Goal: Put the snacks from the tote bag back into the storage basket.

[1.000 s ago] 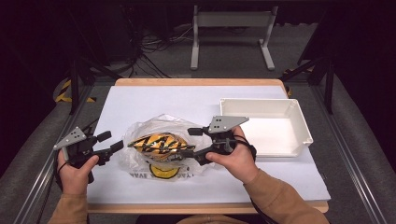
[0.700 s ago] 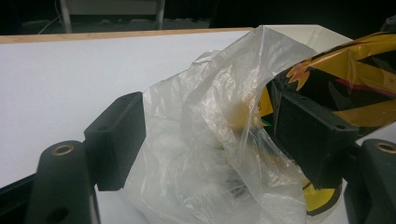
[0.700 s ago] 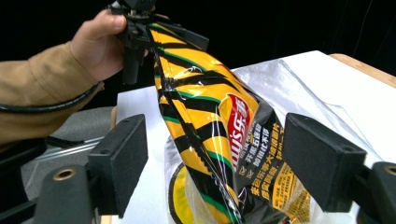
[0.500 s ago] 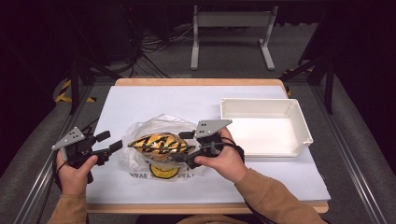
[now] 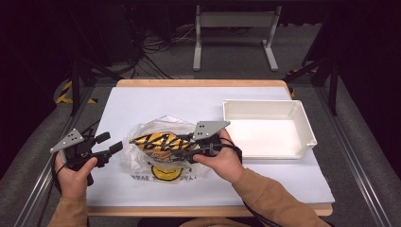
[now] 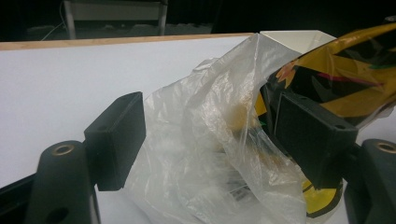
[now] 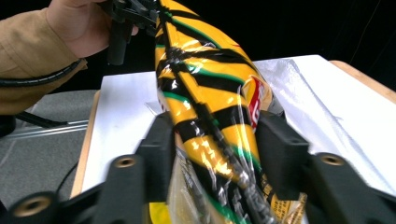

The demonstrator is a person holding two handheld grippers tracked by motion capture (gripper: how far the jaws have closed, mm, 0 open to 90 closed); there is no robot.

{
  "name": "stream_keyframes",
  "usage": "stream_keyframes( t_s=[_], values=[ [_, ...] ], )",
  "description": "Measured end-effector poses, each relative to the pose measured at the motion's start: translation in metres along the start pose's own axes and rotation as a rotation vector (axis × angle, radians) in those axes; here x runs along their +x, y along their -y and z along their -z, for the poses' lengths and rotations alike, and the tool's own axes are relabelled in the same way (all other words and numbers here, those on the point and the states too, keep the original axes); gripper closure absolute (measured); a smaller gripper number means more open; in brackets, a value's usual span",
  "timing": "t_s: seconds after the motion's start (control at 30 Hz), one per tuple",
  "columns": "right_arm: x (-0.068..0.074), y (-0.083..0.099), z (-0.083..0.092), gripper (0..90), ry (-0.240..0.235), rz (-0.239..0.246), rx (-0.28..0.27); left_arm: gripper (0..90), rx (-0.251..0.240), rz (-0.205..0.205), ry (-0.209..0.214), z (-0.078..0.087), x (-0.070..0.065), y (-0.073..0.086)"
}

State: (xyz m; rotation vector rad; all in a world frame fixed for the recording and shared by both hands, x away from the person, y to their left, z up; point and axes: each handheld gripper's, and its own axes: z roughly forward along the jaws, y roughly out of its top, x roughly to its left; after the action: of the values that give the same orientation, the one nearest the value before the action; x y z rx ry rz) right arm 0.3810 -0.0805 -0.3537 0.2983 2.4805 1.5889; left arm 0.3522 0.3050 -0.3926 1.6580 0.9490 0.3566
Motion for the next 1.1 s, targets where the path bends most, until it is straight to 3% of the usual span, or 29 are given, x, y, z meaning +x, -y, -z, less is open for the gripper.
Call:
stream_keyframes(
  t_s=[0.3,0.4,0.8,1.1],
  values=[
    [-0.012,-0.002,0.001,79.0,0.01,0.016,0.017,25.4,0.0,-0.001,0.002,-0.001,-0.001,0.0],
    [-0.016,-0.003,0.001,82.5,0.005,0.018,0.019,25.5,0.002,-0.002,0.004,-0.002,-0.001,0.0],
    [-0.027,-0.01,-0.001,88.1,-0.031,-0.014,0.004,27.6,0.007,-0.008,0.015,-0.002,-0.002,0.001],
    [-0.033,-0.025,0.007,88.2,-0.051,-0.044,-0.027,29.7,0.007,-0.021,0.021,-0.002,-0.004,-0.001]
  ],
)
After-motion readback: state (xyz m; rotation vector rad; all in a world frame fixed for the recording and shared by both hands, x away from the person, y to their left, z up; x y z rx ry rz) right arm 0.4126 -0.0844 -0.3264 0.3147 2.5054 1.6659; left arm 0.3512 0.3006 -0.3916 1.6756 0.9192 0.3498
